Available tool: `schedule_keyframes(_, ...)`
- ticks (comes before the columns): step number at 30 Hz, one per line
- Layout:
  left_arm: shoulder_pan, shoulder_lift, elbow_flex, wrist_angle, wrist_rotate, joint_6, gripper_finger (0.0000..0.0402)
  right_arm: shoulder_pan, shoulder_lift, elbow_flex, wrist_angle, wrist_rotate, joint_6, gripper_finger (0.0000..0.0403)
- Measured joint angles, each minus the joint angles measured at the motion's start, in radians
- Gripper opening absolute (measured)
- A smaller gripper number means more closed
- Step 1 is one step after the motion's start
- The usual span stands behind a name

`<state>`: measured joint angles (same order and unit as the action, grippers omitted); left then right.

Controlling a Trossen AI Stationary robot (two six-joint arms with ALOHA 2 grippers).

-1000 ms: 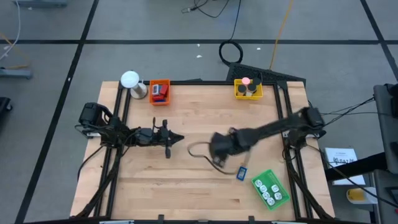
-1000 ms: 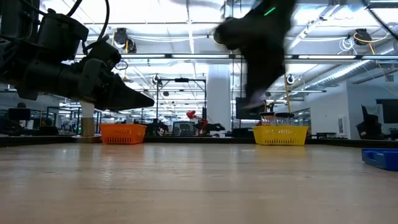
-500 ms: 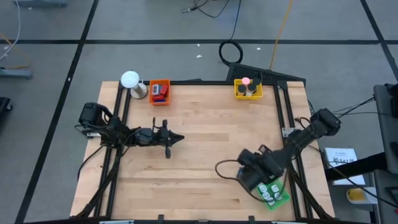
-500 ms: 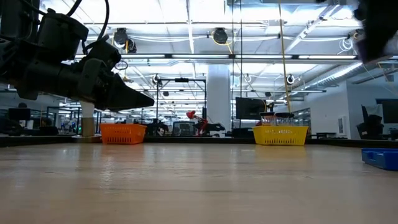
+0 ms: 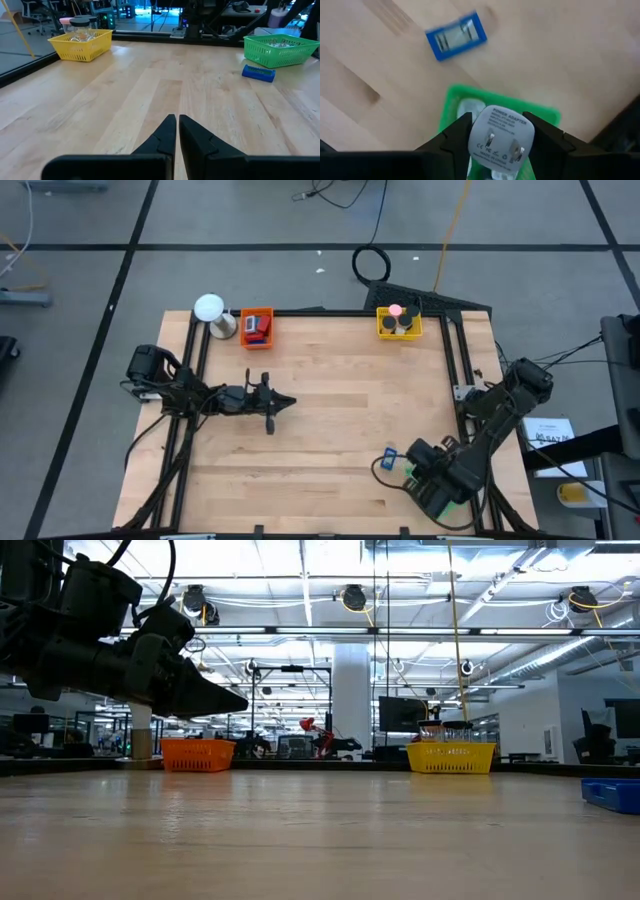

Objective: Pick & Place Office items
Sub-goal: Put the violet charger adapter into the green bin

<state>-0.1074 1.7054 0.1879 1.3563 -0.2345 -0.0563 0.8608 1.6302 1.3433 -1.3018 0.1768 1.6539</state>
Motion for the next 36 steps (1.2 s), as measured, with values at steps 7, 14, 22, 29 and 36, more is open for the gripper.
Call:
schedule_keyframes(7, 0.000, 0.000, 0.000, 0.000, 0.000, 0.000, 0.0026, 0.055, 0.000, -0.037, 0.018, -0.044, 0.101, 0.0149)
schedule_keyframes(14, 0.000, 0.000, 0.000, 0.000, 0.000, 0.000, 0.0026, 0.116, 0.000, -0.123, 0.143, -0.053, 0.192, 0.0149)
schedule_keyframes(22, 0.000, 0.000, 0.000, 0.000, 0.000, 0.000, 0.0026, 0.123, 0.000, -0.218, 0.189, -0.078, 0.201, 0.0143)
schedule_keyframes(29, 0.000, 0.000, 0.000, 0.000, 0.000, 0.000, 0.0026, 0.123, 0.000, -0.280, 0.273, -0.078, 0.206, 0.0161)
schedule_keyframes(36, 0.000, 0.000, 0.000, 0.000, 0.000, 0.000, 0.0026, 0.123, 0.000, -0.319, 0.319, -0.107, 0.203, 0.0161)
